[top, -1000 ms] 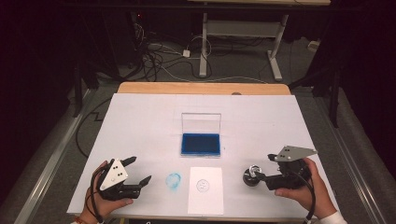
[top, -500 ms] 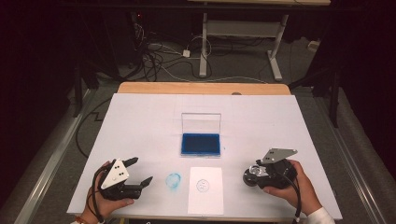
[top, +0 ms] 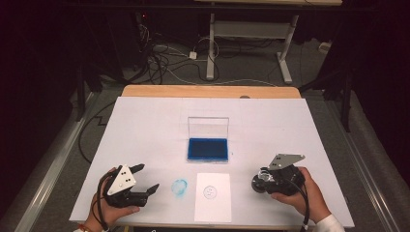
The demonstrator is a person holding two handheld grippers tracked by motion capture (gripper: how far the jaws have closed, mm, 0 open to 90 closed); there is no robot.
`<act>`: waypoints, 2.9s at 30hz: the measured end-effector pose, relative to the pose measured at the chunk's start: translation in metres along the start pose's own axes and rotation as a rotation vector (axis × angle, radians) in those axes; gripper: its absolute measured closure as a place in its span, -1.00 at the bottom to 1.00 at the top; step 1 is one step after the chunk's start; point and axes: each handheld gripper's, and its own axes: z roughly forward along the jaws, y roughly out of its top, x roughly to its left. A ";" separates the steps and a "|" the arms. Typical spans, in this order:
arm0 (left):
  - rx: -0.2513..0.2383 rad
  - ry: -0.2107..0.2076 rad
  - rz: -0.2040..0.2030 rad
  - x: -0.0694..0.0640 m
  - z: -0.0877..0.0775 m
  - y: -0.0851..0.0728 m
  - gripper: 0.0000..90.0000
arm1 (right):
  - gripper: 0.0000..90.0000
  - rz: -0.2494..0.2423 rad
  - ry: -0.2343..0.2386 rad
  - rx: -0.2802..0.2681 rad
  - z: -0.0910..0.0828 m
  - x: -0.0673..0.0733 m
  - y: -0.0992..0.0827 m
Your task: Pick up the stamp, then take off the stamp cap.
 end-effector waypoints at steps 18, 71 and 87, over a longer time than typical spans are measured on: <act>0.014 -0.009 0.004 0.000 0.002 0.000 -0.57 | 0.26 -0.010 -0.009 -0.017 -0.001 0.000 0.000; 0.022 0.002 -0.010 0.007 0.001 -0.010 -0.61 | 0.26 -0.030 -0.070 -0.161 -0.026 -0.001 0.016; -0.021 0.000 0.001 0.003 0.006 0.006 -0.62 | 0.26 -0.061 -0.034 -0.254 -0.034 0.007 0.051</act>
